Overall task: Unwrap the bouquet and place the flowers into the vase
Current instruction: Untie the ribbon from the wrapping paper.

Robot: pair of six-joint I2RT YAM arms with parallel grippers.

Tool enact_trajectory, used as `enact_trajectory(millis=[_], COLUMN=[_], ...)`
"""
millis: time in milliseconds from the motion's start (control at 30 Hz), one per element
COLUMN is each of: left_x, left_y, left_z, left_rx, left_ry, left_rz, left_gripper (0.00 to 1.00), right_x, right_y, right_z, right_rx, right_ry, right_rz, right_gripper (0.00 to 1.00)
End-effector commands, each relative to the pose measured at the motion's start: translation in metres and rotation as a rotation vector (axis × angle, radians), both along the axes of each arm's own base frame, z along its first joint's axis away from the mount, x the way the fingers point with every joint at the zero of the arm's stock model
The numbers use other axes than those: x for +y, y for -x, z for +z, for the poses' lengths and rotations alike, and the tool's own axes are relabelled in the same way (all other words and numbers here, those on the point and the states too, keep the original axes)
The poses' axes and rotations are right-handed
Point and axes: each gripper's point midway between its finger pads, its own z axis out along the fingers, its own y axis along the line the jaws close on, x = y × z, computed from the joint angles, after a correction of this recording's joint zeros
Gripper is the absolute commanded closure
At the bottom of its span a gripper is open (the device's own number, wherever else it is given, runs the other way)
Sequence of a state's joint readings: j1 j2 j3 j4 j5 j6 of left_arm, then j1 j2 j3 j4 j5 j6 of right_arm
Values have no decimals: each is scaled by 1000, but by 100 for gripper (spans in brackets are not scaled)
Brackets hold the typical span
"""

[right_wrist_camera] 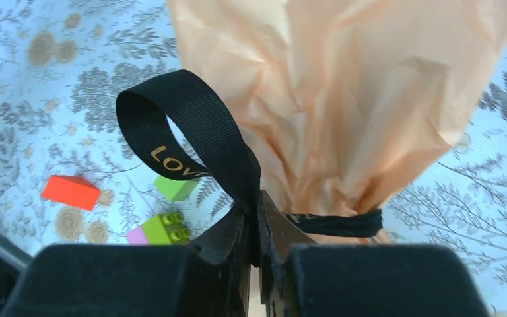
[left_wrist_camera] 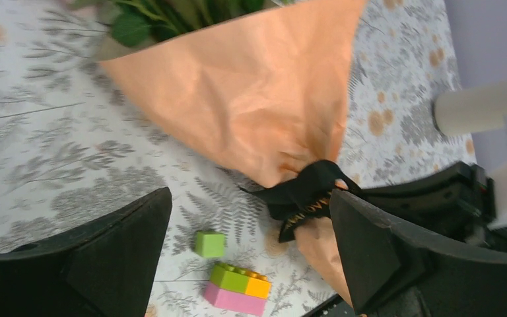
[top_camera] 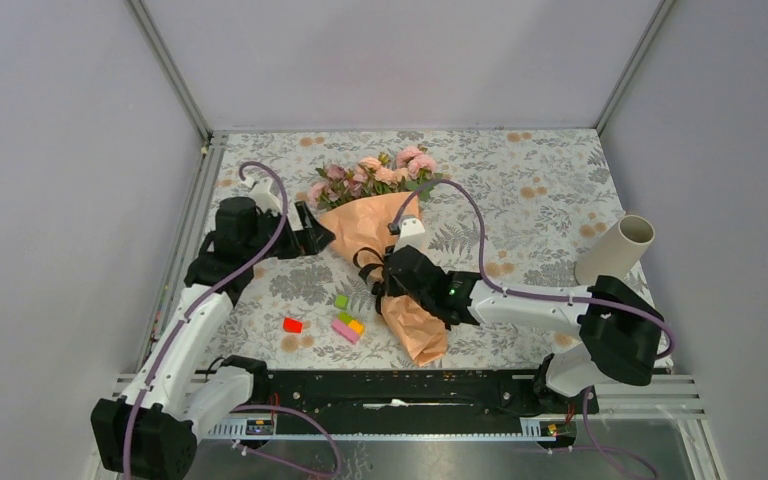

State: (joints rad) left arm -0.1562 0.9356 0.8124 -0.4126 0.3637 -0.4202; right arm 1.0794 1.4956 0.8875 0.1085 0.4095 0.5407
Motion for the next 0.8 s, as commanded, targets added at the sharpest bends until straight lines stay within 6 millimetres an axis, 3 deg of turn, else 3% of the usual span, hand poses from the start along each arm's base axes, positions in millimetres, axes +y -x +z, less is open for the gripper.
enact_trajectory(millis=[0,100,267,467,633,767], left_x=[-39,-65,-88,-104,-116,-116], left_y=[10,23,29,37,44,41], left_z=[14,10,-9,-38,-51,-51], left_rx=[-74,-100,-98,-70,-49,-39], left_ry=[91,157,221,186,189,207], left_rz=[-108,-140,-137,-160,-155,-123], left_gripper=[3,3,2,2,2,2], right_x=[-17,-28,-53,-79,-96,-100], right_y=[-10,-9,-9,-9,-7,-2], right_z=[18,14,3,-1,-6,2], right_rx=[-56,-69,-94,-93,-18,15], right_ry=[-95,-96,-33,30,-27,-59], right_rz=[-149,-173,-224,-246,-190,-87], right_gripper=[87,77,66,55,48,29])
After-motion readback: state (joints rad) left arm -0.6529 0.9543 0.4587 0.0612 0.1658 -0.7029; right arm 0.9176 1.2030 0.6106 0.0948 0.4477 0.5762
